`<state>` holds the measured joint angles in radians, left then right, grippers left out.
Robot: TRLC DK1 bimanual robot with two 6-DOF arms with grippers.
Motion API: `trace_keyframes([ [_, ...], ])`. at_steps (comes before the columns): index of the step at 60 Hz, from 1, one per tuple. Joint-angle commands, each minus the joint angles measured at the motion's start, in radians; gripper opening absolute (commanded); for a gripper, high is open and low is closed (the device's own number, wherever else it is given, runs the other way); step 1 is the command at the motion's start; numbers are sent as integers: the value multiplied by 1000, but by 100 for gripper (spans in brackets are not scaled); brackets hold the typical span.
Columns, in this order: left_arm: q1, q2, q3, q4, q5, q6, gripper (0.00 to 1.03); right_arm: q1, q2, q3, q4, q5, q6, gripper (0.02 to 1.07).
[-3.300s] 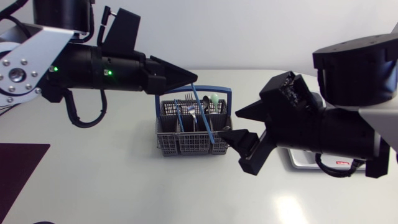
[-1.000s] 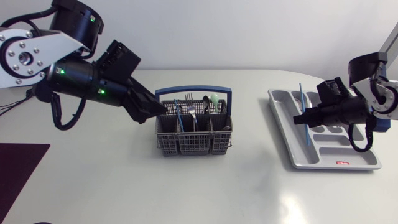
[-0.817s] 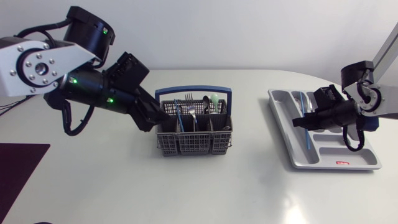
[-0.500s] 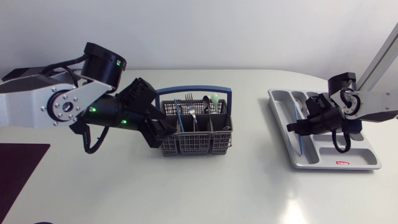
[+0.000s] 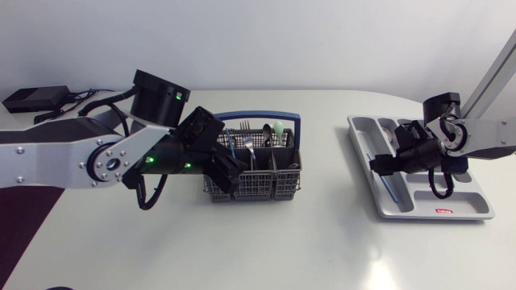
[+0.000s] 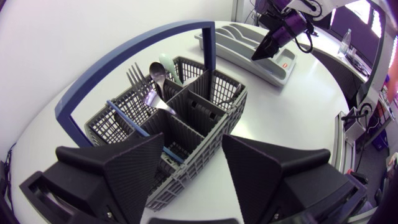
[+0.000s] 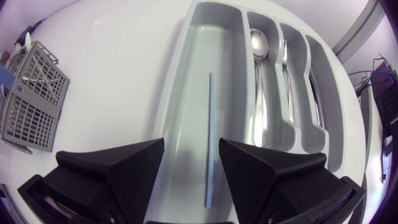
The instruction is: Unload the cutlery basket into the drawer organizer.
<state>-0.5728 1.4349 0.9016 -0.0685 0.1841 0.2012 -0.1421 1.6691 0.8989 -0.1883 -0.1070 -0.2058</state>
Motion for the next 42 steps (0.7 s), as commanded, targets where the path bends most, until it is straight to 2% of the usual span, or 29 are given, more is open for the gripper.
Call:
trace_keyframes([
  [1,-6,30,-26,42,-11,-29,66,26,-57,-43,4,3,28,74],
  [8,-2,47,-53,124,-14,-26,66,50,-120,-80,6,1,28,76],
  [13,-2,58,-101,243,-38,-19,66,67,-157,-101,7,-2,26,76],
  [27,10,55,-115,269,-38,-6,66,108,-230,-133,7,-2,40,76],
  [42,39,85,-148,420,-37,-6,67,150,-256,-144,7,0,60,76],
])
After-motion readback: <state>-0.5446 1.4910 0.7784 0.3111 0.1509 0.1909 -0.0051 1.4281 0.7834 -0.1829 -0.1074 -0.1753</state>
